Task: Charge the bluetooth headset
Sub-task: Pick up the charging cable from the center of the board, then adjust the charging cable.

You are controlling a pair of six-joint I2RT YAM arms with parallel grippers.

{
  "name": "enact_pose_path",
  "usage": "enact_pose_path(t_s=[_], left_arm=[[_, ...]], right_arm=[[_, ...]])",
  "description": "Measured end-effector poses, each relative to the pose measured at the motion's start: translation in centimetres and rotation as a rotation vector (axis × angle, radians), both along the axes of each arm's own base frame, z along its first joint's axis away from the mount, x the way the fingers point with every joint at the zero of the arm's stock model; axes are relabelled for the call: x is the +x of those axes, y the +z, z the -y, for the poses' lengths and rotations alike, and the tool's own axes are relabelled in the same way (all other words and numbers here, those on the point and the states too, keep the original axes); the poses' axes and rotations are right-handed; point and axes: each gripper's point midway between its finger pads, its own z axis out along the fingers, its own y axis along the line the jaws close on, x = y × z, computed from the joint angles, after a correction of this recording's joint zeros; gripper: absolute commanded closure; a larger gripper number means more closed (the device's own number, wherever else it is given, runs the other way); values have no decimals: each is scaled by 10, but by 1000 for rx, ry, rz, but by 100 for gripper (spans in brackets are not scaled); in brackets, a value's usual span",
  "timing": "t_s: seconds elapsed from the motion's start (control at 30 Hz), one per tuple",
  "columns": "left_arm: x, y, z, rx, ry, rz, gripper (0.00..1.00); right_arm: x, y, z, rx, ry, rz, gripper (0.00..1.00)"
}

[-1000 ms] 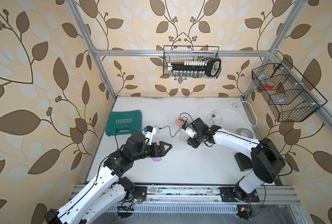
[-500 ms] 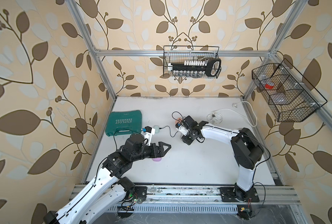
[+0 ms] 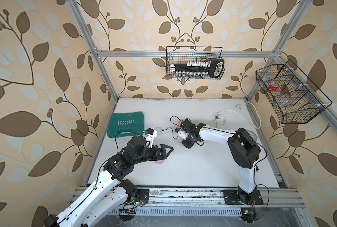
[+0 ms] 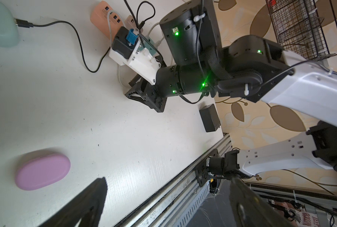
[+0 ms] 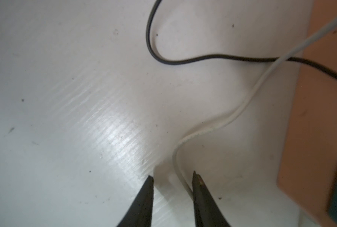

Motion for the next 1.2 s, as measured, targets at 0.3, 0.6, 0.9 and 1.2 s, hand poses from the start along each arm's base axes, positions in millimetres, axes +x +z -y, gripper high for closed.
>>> enact_pose_path(t_s=[0.3,0.6,0.9,1.2], left_arm=[[1,1,-4,6,21,13,2],[3,-8,-8,24,45,3,9],[13,-29,1,14,49,-33,30],[39,-36,22,-19,40,-39,39]], right_arm=[[-5,1,-13,59,-12,-58,99],[-22,57,-35,314,-101,-83,99],[-21,123,-53,673,-274,-71,100],[-20,114,-60,889,-492,-194,100]])
